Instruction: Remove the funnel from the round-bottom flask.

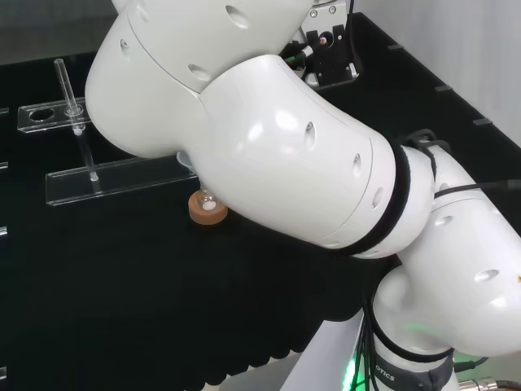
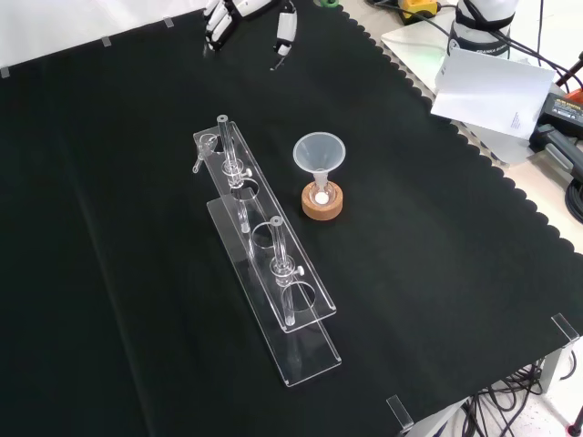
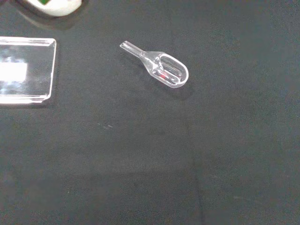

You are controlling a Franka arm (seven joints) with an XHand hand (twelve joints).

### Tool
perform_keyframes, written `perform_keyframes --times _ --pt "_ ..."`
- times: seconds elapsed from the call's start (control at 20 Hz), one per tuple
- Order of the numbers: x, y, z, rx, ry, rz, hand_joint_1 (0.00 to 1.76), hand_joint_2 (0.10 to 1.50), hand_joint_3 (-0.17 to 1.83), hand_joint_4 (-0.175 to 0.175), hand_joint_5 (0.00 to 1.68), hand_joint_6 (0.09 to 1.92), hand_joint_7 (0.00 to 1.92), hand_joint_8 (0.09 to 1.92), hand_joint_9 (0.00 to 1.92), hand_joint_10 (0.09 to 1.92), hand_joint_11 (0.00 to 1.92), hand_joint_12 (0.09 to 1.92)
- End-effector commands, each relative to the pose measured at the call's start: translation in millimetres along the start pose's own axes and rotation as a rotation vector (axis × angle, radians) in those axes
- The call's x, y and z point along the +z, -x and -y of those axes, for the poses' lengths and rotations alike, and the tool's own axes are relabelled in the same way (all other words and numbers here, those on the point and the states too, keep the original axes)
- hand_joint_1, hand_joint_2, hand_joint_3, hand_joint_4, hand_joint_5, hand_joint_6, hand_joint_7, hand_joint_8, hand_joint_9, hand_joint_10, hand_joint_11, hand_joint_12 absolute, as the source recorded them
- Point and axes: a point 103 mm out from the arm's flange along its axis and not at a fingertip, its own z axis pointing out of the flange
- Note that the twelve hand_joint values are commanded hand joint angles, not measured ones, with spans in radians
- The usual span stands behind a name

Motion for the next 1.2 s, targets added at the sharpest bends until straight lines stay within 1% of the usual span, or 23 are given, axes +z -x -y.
perform_keyframes --times 0.05,0.2,0.35,0.55,0.7,0.85,0.95,1.05,1.2 --pt "-9 -5 28 0.02 0.029 0.007 0.74 0.7 0.42 -0.036 0.49 0.09 0.36 0.66 0.58 0.58 0.34 1.32" --pt "-16 -15 41 0.015 0.027 0.007 0.73 0.7 0.42 -0.036 0.49 0.09 0.36 0.66 0.57 0.58 0.34 1.32" --pt "-18 -25 52 -0.002 0.026 -0.005 0.73 0.7 0.42 -0.036 0.49 0.09 0.36 0.66 0.57 0.58 0.33 1.32" --pt "-15 -39 72 -0.026 0.029 -0.028 0.72 0.7 0.42 -0.036 0.49 0.09 0.36 0.66 0.57 0.58 0.33 1.32" --pt "-10 -52 88 -0.046 0.017 -0.033 0.72 0.7 0.42 -0.038 0.48 0.09 0.36 0.66 0.57 0.58 0.33 1.33" --pt "-2 -70 101 -0.077 -0.003 -0.03 0.7 0.69 0.42 -0.042 0.46 0.09 0.35 0.66 0.57 0.58 0.33 1.33" --pt "4 -81 105 -0.103 -0.034 -0.024 0.69 0.69 0.42 -0.046 0.44 0.09 0.33 0.66 0.55 0.58 0.33 1.34" --pt "8 -89 105 -0.129 -0.061 -0.028 0.67 0.69 0.41 -0.051 0.42 0.09 0.29 0.67 0.53 0.59 0.32 1.36" --pt "11 -96 106 -0.162 -0.076 -0.034 0.64 0.69 0.39 -0.059 0.37 0.09 0.22 0.7 0.46 0.64 0.31 1.41"
